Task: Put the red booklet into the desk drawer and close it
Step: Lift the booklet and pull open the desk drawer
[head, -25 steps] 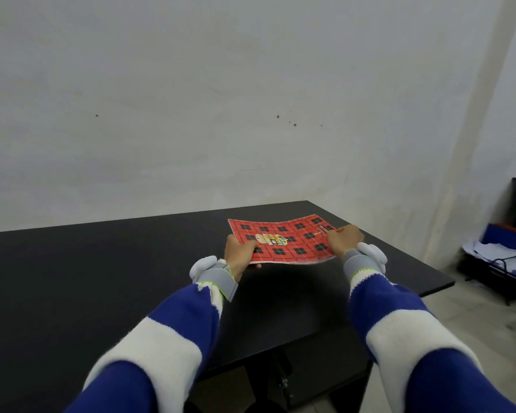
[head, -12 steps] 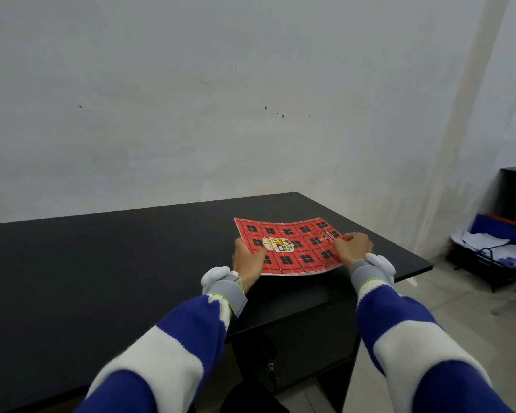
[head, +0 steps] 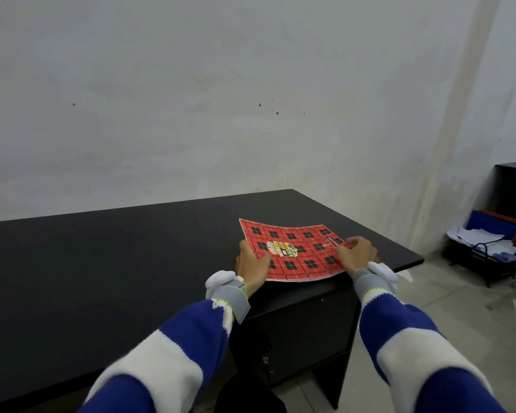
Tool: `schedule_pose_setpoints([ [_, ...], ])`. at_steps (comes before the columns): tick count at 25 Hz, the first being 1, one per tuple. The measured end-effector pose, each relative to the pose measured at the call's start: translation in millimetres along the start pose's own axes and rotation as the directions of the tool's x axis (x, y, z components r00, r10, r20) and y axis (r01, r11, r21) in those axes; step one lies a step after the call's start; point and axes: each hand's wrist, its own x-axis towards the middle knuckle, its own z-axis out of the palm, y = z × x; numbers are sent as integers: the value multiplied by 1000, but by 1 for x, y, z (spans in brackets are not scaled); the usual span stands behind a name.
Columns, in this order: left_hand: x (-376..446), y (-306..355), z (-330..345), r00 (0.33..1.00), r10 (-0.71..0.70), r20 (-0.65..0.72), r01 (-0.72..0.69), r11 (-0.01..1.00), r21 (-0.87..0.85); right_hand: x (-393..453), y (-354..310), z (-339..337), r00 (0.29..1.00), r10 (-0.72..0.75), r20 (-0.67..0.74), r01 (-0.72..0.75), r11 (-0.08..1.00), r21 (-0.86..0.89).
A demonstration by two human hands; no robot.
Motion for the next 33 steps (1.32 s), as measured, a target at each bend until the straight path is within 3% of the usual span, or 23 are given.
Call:
schedule_pose_setpoints([
  [6,-9,-5,4,999,32,10,-32,999,40,-6,17,3,998,-43,-52,37,992,-117],
  [11,-13,-8,3,998,65,3,-65,996,58,-14,27,15,968,-117,-221,89,987,-132],
  [14,-15,-8,3,997,76,4,-76,996,56,-15,30,19,937,-47,-347,30,998,-56],
  [17,-16,-9,3,996,86,-1,-85,994,70,-18,31,23,897,168,-408,-104,979,174],
  [21,-16,-9,3,996,85,5,-86,994,72,-20,30,26,860,441,-256,-247,800,547],
  [26,-15,-8,3,997,76,7,-76,995,72,-24,29,27,818,575,-39,-372,578,727],
  [30,-16,-7,3,997,72,-1,-71,995,75,-26,32,30,818,567,99,-377,398,837],
  [33,-16,-8,2,997,74,-1,-73,994,76,-36,34,34,814,511,277,-426,200,882],
])
